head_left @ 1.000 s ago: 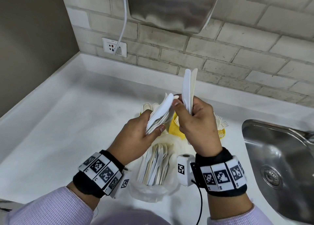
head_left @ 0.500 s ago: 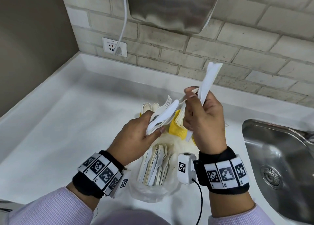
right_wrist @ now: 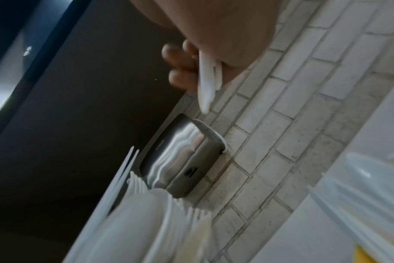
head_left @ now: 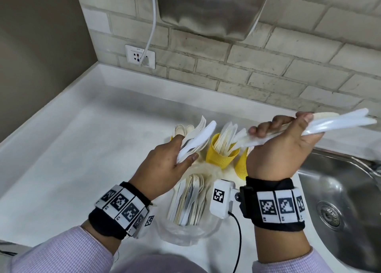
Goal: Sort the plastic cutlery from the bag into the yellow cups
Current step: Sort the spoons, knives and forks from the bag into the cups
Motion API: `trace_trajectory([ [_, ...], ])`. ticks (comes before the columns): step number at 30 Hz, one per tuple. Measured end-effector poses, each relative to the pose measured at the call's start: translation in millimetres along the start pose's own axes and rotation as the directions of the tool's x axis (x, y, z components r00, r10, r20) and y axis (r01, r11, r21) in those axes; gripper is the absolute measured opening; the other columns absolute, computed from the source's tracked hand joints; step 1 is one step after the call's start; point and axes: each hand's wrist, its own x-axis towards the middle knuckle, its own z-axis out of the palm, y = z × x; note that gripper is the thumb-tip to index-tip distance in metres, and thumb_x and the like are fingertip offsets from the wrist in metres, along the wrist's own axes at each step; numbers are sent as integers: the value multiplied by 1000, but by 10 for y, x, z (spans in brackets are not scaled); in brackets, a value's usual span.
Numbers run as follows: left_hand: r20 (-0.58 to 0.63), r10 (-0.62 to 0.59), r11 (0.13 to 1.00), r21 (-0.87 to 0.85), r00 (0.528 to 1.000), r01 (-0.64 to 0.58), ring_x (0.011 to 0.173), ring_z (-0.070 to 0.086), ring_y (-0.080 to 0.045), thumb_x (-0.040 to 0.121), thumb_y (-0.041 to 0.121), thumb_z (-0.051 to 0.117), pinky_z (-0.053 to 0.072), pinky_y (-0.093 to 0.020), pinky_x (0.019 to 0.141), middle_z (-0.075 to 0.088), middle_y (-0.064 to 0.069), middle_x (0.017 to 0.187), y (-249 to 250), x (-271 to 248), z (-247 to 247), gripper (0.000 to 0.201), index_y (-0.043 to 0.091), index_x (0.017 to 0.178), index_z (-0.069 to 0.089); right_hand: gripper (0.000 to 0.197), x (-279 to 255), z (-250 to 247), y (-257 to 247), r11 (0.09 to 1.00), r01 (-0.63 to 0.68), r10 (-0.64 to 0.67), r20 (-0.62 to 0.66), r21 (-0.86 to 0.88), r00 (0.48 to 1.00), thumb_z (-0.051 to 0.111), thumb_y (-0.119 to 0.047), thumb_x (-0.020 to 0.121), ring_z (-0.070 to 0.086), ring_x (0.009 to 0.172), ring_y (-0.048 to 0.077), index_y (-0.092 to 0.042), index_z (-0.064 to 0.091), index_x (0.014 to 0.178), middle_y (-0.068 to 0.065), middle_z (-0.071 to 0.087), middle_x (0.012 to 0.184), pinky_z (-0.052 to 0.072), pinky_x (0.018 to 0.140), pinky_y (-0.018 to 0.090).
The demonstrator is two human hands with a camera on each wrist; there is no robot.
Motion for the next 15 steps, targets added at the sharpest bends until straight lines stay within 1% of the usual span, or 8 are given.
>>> trace_trajectory([
  [2, -35, -7, 999, 50, 999, 8, 82, 67, -26, 97, 59, 45, 53, -39, 70, 71, 5, 94, 35, 7, -9, 46, 23, 125, 43, 16, -7, -49, 46, 992, 9, 3, 91, -124, 996, 43, -28, 110, 31, 43, 17, -17, 44, 99, 1, 36, 58, 31, 43, 23],
  [3, -54, -11, 996, 82, 998, 16, 81, 66, -28, 98, 57, 47, 49, -37, 66, 71, 3, 94, 61, 11, -13, 47, 20, 128, 45, 17, -33, -69, 97, 980, 2, 33, 169, -200, 985, 47, -30, 109, 29, 43, 16, -19, 45, 96, -2, 36, 57, 28, 43, 22],
  [5, -86, -22, 990, 139, 996, 34, 79, 64, -33, 99, 52, 51, 38, -35, 60, 69, -1, 93, 110, 16, -21, 49, 15, 131, 48, 22, -108, -106, 188, 930, 27, 107, 339, -368, 935, 59, -39, 101, 33, 47, 16, -21, 50, 91, -5, 39, 57, 33, 50, 29],
  [7, -102, -27, 985, 169, 994, 44, 80, 65, -35, 99, 51, 51, 37, -35, 60, 70, -4, 94, 141, 17, -33, 49, 13, 131, 49, 26, -196, -126, 256, 865, 70, 179, 437, -496, 881, 71, -44, 93, 42, 50, 16, -20, 60, 89, -7, 48, 59, 39, 57, 32],
  [9, -111, -18, 982, 183, 994, 38, 83, 66, -36, 99, 52, 49, 40, -36, 60, 72, -5, 96, 145, 15, -43, 49, 14, 130, 50, 18, -265, -137, 309, 845, 89, 197, 461, -527, 866, 76, -33, 90, 52, 54, 10, -18, 67, 91, -12, 59, 63, 43, 60, 28],
  [11, -122, -21, 983, 176, 992, 43, 82, 67, -35, 97, 56, 44, 39, -35, 60, 72, -5, 96, 141, 14, -53, 53, 15, 130, 50, 8, -280, -158, 354, 840, 102, 189, 463, -533, 866, 77, -25, 91, 56, 58, 8, -22, 69, 88, -12, 64, 67, 43, 65, 27],
  [13, -129, -19, 983, 179, 991, 43, 80, 66, -35, 95, 58, 41, 35, -34, 59, 72, -4, 95, 140, 10, -65, 56, 16, 129, 51, 7, -266, -169, 379, 843, 82, 204, 456, -532, 866, 75, -26, 90, 54, 55, 8, -26, 70, 86, -11, 63, 65, 40, 66, 27],
  [15, -133, -16, 982, 183, 991, 40, 78, 66, -34, 95, 58, 42, 34, -33, 59, 72, -4, 93, 139, 8, -76, 54, 15, 127, 51, 5, -245, -167, 392, 856, 35, 217, 420, -516, 881, 73, -29, 89, 48, 51, 8, -26, 70, 86, -12, 57, 61, 38, 64, 26],
])
